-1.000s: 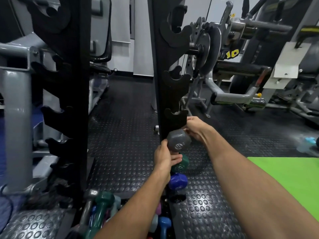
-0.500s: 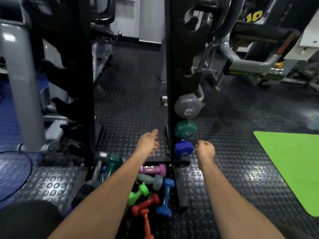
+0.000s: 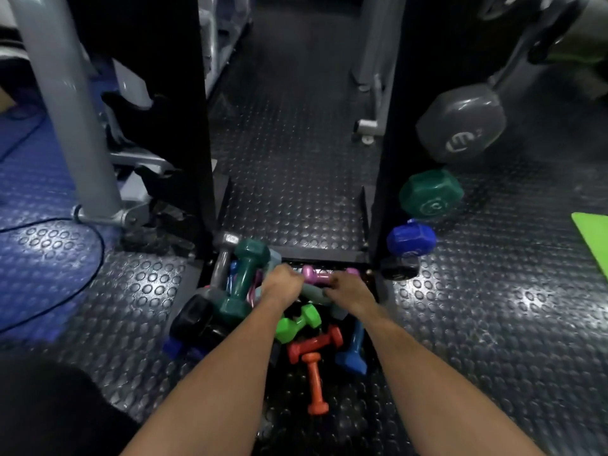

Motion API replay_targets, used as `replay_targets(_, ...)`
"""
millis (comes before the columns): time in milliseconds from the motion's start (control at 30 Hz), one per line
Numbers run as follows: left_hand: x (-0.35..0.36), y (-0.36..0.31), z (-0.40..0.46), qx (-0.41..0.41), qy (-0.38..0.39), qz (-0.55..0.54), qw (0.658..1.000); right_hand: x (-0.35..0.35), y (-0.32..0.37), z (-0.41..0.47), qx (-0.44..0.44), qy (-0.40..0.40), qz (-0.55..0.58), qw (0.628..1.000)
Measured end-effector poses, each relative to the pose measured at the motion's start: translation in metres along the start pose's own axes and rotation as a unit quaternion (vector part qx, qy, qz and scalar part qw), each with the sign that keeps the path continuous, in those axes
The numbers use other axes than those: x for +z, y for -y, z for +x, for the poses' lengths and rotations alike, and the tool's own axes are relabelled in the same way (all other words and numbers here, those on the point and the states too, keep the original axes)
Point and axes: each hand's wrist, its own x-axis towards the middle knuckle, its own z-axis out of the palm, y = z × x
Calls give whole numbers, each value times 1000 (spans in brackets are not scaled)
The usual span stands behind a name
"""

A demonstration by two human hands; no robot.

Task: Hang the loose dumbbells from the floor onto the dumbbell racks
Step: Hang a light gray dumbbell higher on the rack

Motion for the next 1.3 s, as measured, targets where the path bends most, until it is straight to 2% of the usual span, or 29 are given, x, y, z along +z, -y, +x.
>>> replay_targets(100, 2, 6, 11, -18, -7, -12, 1000, 33, -12, 37, -49, 12, -39, 998)
replay_targets(200, -1, 8, 16, -20, -19, -18, 999, 35, 10, 29, -80, 10, -70, 994)
replay_targets(367, -1, 12, 25, -12, -28, -41, 999, 39, 23, 34, -80, 20, -96, 992)
replay_targets(533, 11, 36, 51, -11, -23, -78, 997, 44, 13, 37, -80, 32, -74, 994)
replay_targets(667, 4, 27, 40, 0, -20, -88, 996, 40, 9, 38, -103, 36, -68, 992)
replay_targets(967, 10, 36, 38, -1, -53, -106, 993, 31, 6, 37, -98, 36, -58, 993)
replay_targets(1067, 9, 26, 25, 9, -74, -77, 994, 24, 8, 38, -75, 34, 8, 997)
replay_targets(1133, 10, 20, 15, 24, -81, -88, 993, 14, 15, 32, -57, 5, 78, 995)
replay_targets(1300, 25, 14, -5, 67, 33, -156, 985, -10, 26, 16, -20, -43, 203, 978)
